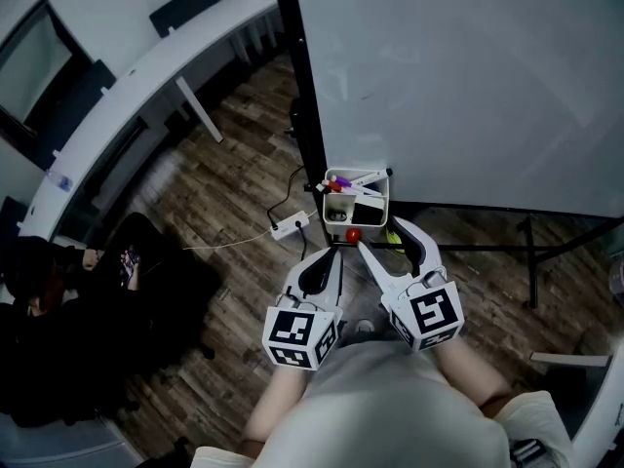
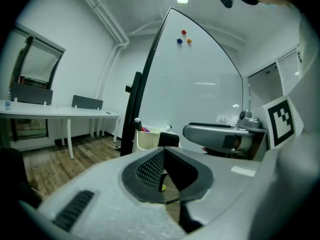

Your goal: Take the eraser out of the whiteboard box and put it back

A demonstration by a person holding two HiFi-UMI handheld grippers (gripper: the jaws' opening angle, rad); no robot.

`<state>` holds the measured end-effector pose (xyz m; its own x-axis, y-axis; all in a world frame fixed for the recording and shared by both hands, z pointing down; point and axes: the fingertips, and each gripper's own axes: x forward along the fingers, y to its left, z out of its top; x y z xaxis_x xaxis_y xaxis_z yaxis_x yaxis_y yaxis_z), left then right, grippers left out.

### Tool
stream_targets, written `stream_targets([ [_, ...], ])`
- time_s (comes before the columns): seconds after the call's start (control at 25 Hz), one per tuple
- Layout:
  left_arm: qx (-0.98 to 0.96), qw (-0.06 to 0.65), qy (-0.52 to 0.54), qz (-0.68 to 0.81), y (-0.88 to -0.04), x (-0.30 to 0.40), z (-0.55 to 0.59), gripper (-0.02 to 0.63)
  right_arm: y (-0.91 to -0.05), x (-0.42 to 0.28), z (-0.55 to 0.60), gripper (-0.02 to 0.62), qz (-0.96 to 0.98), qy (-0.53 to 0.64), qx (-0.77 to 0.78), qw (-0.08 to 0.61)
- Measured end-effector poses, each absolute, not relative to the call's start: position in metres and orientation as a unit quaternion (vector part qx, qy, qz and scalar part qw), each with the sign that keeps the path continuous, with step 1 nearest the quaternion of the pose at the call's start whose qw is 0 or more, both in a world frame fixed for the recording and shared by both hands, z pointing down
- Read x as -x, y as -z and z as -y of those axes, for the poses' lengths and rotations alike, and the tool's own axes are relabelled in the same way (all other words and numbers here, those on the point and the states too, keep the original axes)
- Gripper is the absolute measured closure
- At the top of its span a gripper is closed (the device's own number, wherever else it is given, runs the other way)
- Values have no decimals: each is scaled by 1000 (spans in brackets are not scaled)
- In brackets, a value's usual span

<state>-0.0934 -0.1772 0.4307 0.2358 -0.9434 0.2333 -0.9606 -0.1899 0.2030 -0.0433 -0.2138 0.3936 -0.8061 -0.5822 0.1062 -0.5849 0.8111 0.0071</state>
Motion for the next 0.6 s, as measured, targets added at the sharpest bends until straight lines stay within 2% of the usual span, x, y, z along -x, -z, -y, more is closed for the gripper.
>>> stream_targets([
  [0.6,-787,151,-28,597,-425,94,136,606,-382,41,165,357,942,-16,-333,41],
])
